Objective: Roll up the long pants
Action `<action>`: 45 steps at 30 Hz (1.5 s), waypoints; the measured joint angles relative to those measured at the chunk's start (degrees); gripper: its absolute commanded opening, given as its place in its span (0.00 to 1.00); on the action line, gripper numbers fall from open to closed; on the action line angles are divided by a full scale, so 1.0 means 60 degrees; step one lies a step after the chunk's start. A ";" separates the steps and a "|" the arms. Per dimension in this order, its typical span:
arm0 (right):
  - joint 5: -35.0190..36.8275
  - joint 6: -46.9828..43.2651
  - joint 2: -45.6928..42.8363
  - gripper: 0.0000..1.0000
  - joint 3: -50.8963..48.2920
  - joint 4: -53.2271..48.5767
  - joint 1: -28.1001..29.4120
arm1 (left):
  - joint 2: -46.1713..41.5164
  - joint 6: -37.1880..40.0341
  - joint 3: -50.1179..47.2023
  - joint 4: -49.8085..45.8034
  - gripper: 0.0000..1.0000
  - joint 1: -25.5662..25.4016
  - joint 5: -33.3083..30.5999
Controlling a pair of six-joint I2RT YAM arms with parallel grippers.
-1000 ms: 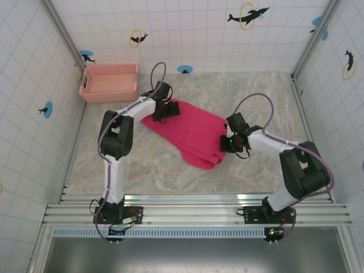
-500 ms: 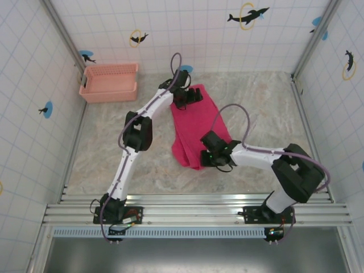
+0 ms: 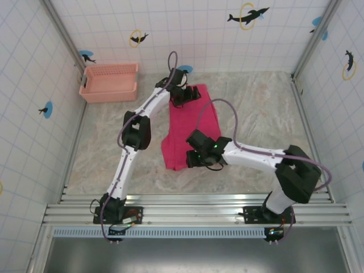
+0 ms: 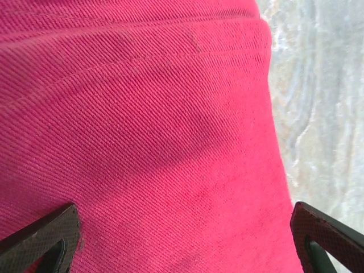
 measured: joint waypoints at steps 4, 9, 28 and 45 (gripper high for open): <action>0.0929 -0.0903 -0.1530 0.78 0.1075 -0.1694 0.0554 | -0.1796 0.0900 -0.2601 0.0047 0.97 0.0051 -0.1698; 0.1300 -0.3574 -0.3512 0.82 0.1260 -0.2514 0.0586 | -0.4404 0.2954 -0.4353 -0.0022 0.97 0.0331 -0.3093; 0.3949 -1.0743 -0.1260 0.74 -0.1545 -0.2076 0.0954 | -1.2732 0.7023 -1.3172 -0.0160 0.98 -0.1188 -0.4652; 0.2812 -1.1693 0.0386 0.43 -0.1443 -0.0262 -0.0634 | -1.3398 0.7151 -1.3606 -0.0991 0.97 -0.1537 -0.3727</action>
